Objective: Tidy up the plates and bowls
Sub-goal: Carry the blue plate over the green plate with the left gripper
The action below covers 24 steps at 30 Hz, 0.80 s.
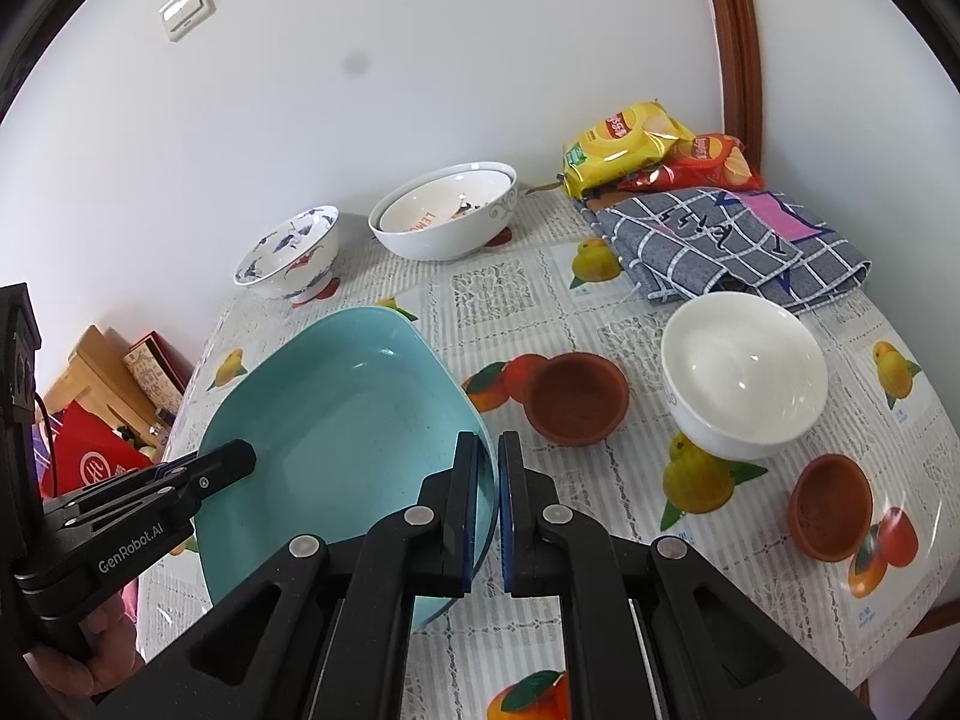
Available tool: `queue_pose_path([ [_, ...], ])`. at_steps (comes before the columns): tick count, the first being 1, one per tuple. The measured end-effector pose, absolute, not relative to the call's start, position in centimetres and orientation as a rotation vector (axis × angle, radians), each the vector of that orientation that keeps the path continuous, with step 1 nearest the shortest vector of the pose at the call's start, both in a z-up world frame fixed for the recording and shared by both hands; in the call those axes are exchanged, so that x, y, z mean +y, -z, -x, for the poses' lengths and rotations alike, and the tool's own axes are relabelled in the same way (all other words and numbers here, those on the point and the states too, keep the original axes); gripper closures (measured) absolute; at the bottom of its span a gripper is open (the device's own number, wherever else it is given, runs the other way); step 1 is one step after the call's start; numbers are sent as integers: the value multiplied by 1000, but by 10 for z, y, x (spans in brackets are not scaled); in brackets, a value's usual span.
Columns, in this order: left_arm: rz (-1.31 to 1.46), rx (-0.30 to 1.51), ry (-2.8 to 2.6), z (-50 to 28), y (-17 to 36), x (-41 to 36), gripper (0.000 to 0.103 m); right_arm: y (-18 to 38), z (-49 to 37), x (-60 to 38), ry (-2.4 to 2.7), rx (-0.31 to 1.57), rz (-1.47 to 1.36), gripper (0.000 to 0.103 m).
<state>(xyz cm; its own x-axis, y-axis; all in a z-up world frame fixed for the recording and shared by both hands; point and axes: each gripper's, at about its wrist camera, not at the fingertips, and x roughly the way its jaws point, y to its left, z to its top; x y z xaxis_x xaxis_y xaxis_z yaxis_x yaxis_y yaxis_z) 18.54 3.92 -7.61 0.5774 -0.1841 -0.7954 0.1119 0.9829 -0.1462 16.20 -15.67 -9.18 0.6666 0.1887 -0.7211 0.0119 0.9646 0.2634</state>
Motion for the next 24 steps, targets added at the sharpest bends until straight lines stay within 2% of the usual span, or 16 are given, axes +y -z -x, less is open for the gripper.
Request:
queue_pose_path([
  [24, 82, 939, 149, -225, 73, 49, 94, 91, -206, -149, -123, 848, -256, 96],
])
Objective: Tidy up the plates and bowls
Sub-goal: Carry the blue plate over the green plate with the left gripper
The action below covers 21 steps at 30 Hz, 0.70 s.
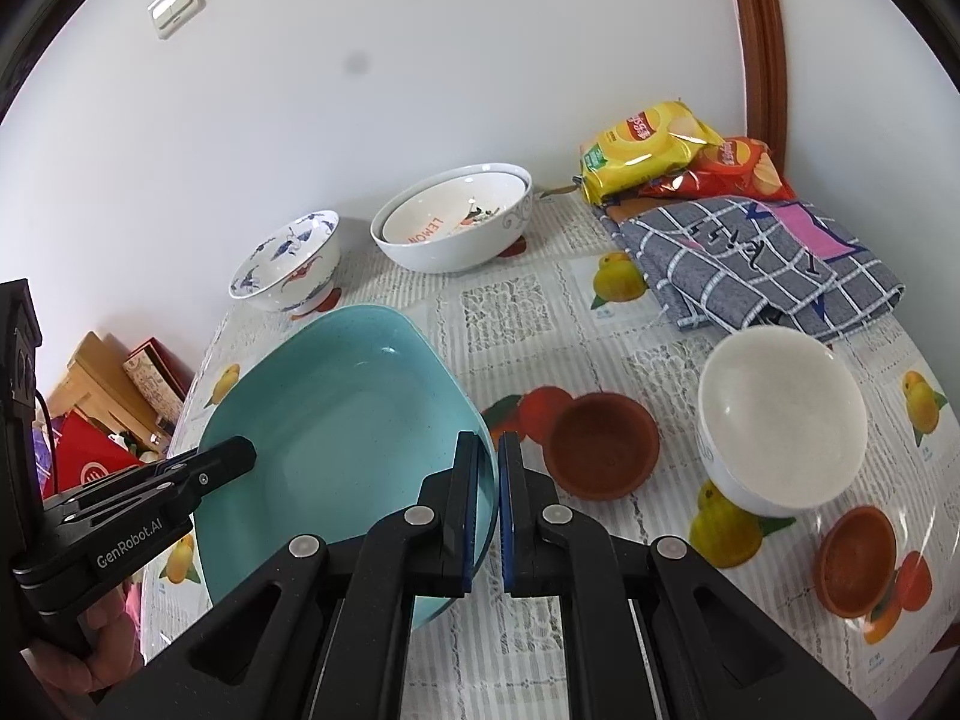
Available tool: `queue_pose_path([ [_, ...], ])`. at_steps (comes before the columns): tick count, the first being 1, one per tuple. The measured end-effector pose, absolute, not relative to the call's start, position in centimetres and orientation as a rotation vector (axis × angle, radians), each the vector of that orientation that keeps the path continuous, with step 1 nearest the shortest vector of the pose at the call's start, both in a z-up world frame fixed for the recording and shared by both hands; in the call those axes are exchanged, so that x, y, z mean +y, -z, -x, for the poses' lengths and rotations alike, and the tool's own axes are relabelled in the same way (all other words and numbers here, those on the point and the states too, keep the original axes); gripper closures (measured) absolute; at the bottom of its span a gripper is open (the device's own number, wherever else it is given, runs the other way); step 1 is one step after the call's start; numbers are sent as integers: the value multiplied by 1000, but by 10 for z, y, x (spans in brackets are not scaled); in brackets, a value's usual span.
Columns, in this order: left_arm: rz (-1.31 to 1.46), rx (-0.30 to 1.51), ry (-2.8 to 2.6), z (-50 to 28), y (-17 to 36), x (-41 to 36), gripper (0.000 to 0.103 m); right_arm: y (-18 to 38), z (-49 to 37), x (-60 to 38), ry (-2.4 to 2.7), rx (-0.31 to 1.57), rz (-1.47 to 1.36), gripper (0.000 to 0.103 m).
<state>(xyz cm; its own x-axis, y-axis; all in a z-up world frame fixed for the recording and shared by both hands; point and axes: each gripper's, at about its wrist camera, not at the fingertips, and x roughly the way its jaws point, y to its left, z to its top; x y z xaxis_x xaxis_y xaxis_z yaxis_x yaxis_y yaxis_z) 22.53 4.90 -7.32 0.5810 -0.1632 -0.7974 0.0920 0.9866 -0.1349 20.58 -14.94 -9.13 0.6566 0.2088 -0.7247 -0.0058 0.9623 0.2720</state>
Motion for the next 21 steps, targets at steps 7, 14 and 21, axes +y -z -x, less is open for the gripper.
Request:
queue_pose_path([
  [7, 98, 938, 113, -236, 74, 68, 94, 90, -225, -134, -160, 848, -244, 96],
  [14, 102, 955, 63, -242, 84, 90, 94, 102, -241, -112, -203, 872, -230, 96],
  [21, 118, 975, 37, -243, 96, 106, 94, 114, -250, -94, -236, 897, -221, 96],
])
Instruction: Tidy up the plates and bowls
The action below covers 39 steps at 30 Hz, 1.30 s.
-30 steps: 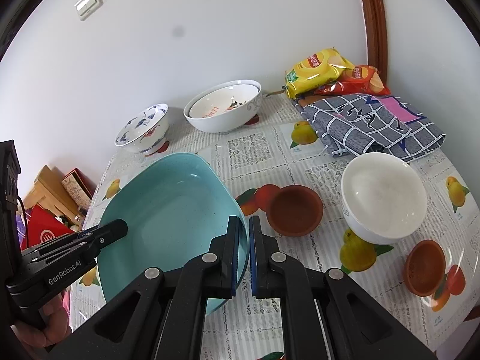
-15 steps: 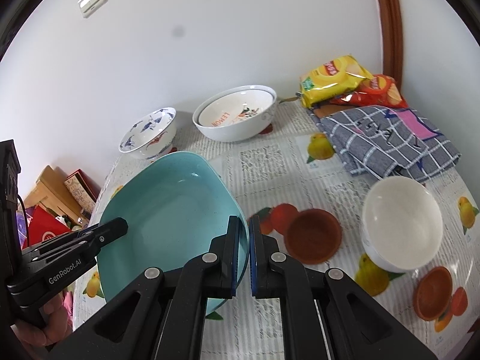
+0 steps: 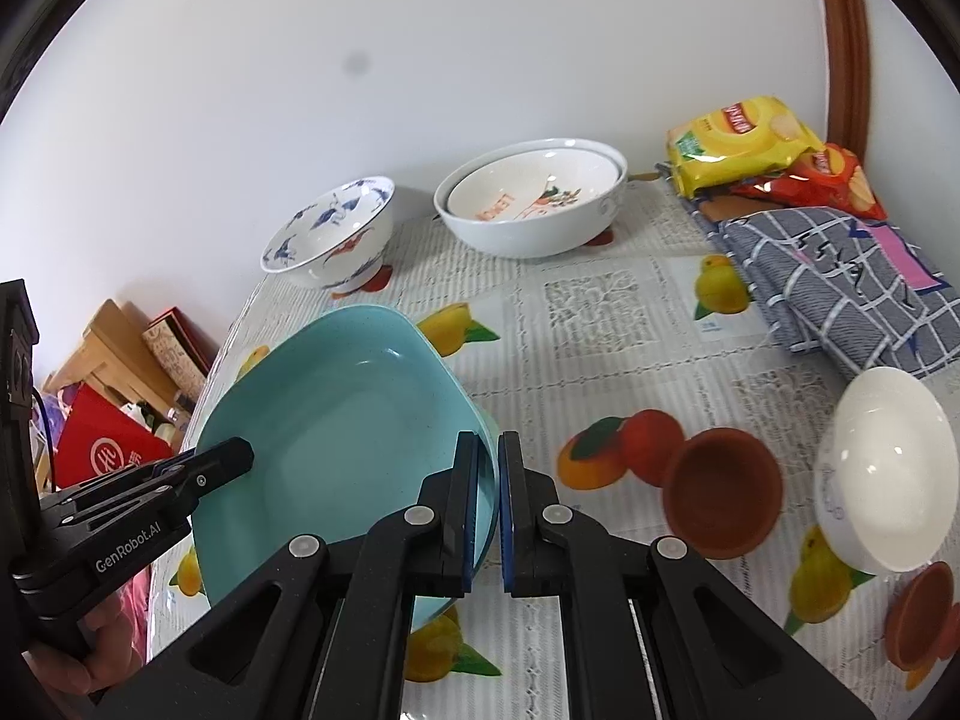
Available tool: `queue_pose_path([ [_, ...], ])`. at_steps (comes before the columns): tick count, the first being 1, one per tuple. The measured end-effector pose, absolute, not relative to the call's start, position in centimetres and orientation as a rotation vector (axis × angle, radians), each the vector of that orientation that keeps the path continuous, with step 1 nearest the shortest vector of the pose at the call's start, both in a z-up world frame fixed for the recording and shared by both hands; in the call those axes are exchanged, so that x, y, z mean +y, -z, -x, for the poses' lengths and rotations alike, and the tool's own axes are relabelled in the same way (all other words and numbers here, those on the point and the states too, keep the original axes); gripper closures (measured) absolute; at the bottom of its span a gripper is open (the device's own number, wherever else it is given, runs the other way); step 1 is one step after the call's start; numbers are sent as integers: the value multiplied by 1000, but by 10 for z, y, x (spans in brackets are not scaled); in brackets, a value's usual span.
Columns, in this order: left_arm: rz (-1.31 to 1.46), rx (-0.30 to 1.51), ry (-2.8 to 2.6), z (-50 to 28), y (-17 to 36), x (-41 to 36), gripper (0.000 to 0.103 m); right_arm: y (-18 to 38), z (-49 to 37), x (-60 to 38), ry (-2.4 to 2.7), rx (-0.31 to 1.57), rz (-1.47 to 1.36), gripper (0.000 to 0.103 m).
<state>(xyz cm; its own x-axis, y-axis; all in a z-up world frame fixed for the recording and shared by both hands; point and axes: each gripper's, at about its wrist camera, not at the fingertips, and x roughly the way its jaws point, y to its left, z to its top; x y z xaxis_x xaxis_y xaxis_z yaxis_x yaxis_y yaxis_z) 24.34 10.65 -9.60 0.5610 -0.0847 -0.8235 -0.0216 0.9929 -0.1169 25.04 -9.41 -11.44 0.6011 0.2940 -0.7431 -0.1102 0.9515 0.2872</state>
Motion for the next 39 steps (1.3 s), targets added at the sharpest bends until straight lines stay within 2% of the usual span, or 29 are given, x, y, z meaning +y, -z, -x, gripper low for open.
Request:
queue_pose_path([
  [21, 175, 1072, 5, -263, 149, 130, 93, 161, -294, -67, -281, 1003, -138, 95],
  [36, 192, 1075, 19, -270, 155, 133, 91, 171, -317, -61, -321, 1014, -107, 92],
  [39, 176, 1084, 28, -268, 155, 131, 87, 166, -315, -59, -318, 993, -87, 90],
])
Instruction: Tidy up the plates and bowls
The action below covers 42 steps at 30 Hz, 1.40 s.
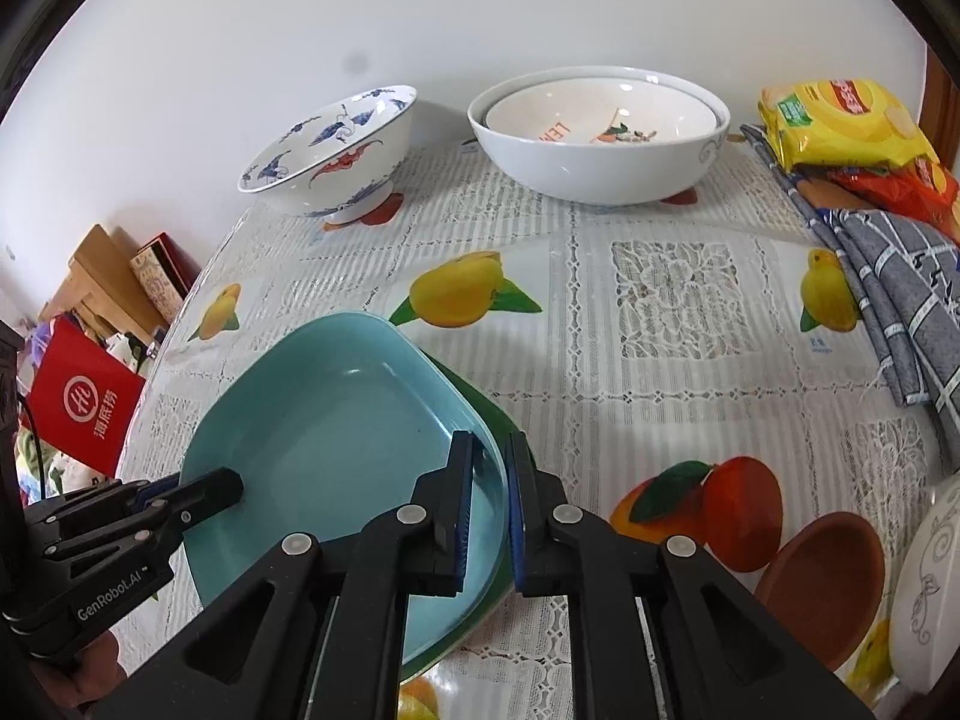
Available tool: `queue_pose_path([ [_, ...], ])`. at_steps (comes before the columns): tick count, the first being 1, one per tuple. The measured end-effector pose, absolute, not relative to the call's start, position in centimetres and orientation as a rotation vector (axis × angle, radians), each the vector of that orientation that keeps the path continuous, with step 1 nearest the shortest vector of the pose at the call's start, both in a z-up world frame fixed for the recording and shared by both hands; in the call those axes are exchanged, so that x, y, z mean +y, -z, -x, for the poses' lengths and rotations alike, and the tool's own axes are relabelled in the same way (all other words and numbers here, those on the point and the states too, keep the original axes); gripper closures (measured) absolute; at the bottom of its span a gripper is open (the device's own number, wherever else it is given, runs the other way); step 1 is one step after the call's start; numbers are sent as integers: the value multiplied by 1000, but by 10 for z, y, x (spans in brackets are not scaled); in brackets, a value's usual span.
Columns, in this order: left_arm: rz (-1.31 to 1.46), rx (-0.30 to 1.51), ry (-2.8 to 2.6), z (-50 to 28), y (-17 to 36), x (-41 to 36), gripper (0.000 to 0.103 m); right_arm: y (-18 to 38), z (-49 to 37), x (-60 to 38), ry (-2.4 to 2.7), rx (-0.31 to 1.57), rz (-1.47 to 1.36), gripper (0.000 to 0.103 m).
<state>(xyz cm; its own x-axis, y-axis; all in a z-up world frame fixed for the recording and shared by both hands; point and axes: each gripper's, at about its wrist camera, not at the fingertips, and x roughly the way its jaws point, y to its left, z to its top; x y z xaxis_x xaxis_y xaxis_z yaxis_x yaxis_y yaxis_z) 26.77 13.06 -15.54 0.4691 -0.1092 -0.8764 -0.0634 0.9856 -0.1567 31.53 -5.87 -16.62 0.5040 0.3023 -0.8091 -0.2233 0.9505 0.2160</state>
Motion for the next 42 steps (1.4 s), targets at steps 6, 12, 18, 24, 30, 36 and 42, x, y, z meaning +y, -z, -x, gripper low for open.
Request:
queue_pose_path([
  [6, 142, 1068, 15, -257, 149, 127, 75, 153, -310, -63, -303, 942, -83, 77],
  [12, 116, 1050, -1, -244, 135, 125, 75, 135, -289, -83, -260, 900, -88, 69],
  [18, 82, 1001, 18, -229, 114, 104, 69, 103, -256, -135, -95, 802, -67, 52],
  [24, 62, 962, 81, -215, 95, 70, 68, 86, -220, -208, 48, 756, -150, 52],
  [30, 46, 931, 142, -199, 82, 28, 68, 82, -170, -266, 167, 746, -167, 52],
  [36, 3, 917, 194, -183, 77, -14, 63, 93, -127, -309, 203, 805, -204, 52],
  [42, -12, 906, 215, -171, 75, -38, 63, 121, -93, -341, 244, 873, -262, 52],
])
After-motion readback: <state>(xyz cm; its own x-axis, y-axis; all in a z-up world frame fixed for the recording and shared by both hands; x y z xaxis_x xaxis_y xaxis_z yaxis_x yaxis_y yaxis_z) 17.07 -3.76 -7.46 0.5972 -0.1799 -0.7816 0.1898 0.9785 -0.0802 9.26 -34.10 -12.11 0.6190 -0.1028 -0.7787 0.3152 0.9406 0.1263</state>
